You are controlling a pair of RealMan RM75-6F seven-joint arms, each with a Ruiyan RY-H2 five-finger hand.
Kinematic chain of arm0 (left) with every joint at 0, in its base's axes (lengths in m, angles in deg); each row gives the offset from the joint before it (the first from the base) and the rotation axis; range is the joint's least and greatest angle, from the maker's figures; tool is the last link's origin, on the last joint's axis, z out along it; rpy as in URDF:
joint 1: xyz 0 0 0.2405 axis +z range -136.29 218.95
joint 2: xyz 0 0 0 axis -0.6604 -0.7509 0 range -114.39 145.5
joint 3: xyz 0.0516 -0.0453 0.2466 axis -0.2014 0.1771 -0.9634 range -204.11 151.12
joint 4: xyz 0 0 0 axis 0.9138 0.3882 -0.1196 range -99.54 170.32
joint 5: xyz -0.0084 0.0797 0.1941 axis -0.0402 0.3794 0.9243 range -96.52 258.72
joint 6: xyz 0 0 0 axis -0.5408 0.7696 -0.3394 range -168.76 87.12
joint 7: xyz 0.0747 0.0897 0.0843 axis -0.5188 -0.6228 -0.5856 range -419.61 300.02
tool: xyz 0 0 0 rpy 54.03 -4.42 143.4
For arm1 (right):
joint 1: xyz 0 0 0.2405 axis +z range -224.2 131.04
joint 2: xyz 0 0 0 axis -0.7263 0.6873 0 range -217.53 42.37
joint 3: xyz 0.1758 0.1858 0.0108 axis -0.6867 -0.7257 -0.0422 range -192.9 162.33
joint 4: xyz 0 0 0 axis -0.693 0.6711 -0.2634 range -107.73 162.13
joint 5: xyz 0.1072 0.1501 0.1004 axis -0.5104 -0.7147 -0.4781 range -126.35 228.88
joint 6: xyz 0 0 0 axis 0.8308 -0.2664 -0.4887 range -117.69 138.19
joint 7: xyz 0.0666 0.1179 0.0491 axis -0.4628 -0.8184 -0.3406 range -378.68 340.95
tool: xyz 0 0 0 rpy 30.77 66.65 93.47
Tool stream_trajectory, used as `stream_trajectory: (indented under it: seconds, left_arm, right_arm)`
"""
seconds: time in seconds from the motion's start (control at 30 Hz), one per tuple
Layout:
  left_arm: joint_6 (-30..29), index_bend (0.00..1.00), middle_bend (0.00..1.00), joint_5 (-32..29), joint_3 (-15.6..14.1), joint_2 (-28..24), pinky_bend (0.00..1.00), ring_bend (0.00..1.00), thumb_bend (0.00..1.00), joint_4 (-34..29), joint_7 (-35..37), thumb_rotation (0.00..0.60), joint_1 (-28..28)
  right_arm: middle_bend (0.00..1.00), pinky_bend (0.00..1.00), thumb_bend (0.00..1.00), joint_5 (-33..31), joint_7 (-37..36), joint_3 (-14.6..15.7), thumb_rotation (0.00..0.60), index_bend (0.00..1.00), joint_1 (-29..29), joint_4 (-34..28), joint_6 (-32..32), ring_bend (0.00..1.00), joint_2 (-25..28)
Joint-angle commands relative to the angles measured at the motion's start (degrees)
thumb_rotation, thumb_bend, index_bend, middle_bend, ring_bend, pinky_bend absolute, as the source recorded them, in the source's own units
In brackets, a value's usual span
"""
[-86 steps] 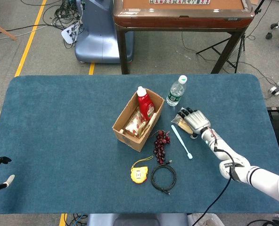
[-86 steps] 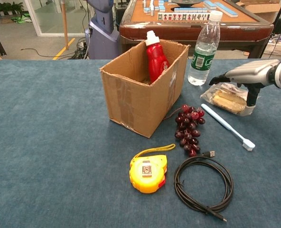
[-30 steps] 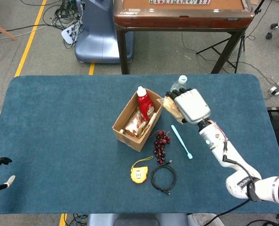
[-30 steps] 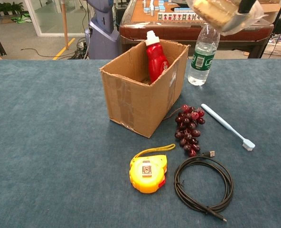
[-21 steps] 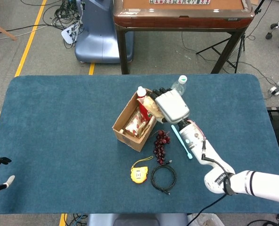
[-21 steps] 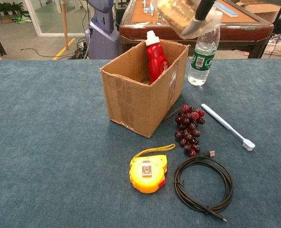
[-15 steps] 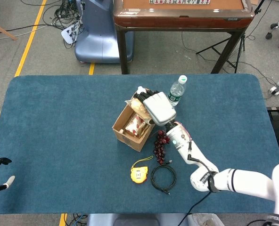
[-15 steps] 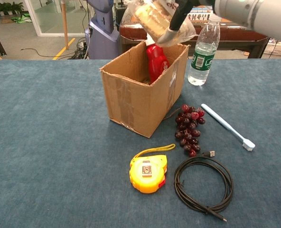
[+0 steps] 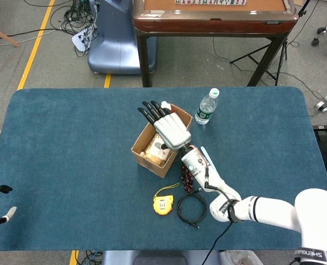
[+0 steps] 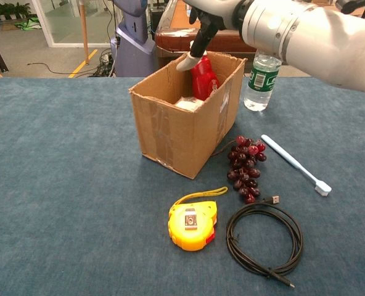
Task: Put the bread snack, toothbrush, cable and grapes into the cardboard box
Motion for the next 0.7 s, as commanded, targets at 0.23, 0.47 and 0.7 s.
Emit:
stream_trajectory:
  seconds: [0.23, 0.47, 0.7]
  left_arm:
    - [0.4, 0.38, 0.41, -0.6, 0.2, 0.3, 0.49, 0.31, 0.21, 0.3, -0.7, 0.6, -0.1]
    - [0.8, 0.38, 0.41, -0.9, 0.1, 0.8, 0.49, 0.31, 0.21, 0.5, -1.7, 0.6, -0.3]
    - [1.3, 0.38, 0.41, -1.5, 0.3, 1.1, 0.49, 0.31, 0.21, 0.7, -2.3, 0.6, -0.4]
  right_arm:
    - [0.14, 0.31, 0.0, 9.3, 3.8, 4.0, 0.6, 0.04, -6.2, -12.7, -7.1, 0.06, 11.0]
    - [0.31, 0.43, 0.0, 17.7, 6.6, 9.5, 0.6, 0.16, -12.7, -19.2, -11.7, 0.23, 20.8]
    - [0.57, 0.63, 0.0, 26.1, 1.0, 13.8, 0.6, 0.27, -17.5, -15.7, -14.8, 0.51, 24.3]
